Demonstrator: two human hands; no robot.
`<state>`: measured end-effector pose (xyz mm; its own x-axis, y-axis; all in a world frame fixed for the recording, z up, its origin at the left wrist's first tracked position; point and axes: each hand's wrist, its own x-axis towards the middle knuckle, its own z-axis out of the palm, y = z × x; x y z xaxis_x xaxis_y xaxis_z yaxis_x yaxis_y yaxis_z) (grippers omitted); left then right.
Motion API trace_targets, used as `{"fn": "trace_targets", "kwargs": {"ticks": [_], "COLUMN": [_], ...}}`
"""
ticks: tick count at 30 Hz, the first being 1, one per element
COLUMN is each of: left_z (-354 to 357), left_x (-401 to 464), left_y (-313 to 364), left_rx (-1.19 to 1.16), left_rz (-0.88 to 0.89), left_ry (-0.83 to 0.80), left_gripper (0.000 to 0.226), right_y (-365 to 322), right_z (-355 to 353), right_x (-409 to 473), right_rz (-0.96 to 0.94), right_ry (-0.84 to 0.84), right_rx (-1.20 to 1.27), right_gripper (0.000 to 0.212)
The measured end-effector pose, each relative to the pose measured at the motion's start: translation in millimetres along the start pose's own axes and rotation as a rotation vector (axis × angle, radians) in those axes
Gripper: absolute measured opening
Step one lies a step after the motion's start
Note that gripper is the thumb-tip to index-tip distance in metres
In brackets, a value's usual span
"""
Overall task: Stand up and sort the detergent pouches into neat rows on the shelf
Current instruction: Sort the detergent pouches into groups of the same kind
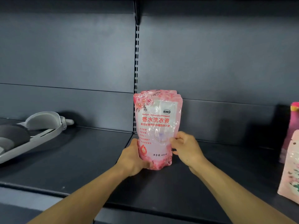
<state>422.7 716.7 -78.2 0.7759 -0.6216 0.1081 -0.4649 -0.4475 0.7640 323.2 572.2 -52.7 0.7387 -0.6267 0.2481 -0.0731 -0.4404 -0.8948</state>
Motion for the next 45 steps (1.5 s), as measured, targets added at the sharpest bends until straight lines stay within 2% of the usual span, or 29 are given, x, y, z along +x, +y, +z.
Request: {"fn": "trace_targets", "kwargs": {"ticks": [12, 17, 19, 22, 25, 34, 38, 45], "left_z": [-0.5, -6.5, -12.4, -18.8, -13.5, 55.7, 94.7, 178.0], "left_x": [-4.2, -23.7, -34.1, -49.0, -61.4, -86.8, -106.5, -146.5], "left_y": [-2.4, -3.7, -1.5, 6.2, 21.0, 98.2, 146.4, 237.2], "left_rx": [-0.023, 0.041, 0.07, 0.068, 0.095, 0.117, 0.137, 0.084], "left_rz": [0.016, 0.066, 0.13, 0.308, 0.426, 0.582, 0.641, 0.69], "left_ry": [-0.021, 0.121, 0.185, 0.234, 0.155, -0.137, -0.211, -0.275], "left_gripper": [0.08, 0.101, 0.095, 0.077, 0.066, 0.049, 0.045, 0.043], "right_y": [-6.2, -9.4, -9.6, -9.9, -8.2, 1.6, 12.0, 42.0], "right_z": [1.0, -3.2, -9.0, -22.5, -41.2, -133.2, -192.9, -314.2], "right_x": [-10.5, -35.0, -48.3, -69.4, -90.8, -159.6, -190.3, -239.7], "right_rz": [-0.001, -0.062, -0.115, -0.202, -0.223, -0.136, -0.048, -0.016], "right_ry": [0.035, 0.005, 0.026, 0.076, 0.13, 0.242, 0.316, 0.427], "right_rx": [-0.054, -0.183, -0.336, -0.524, -0.628, -0.785, -0.77, -0.742], "right_gripper": [0.005, 0.037, 0.051, 0.056, 0.054, 0.047, 0.043, 0.042]}}
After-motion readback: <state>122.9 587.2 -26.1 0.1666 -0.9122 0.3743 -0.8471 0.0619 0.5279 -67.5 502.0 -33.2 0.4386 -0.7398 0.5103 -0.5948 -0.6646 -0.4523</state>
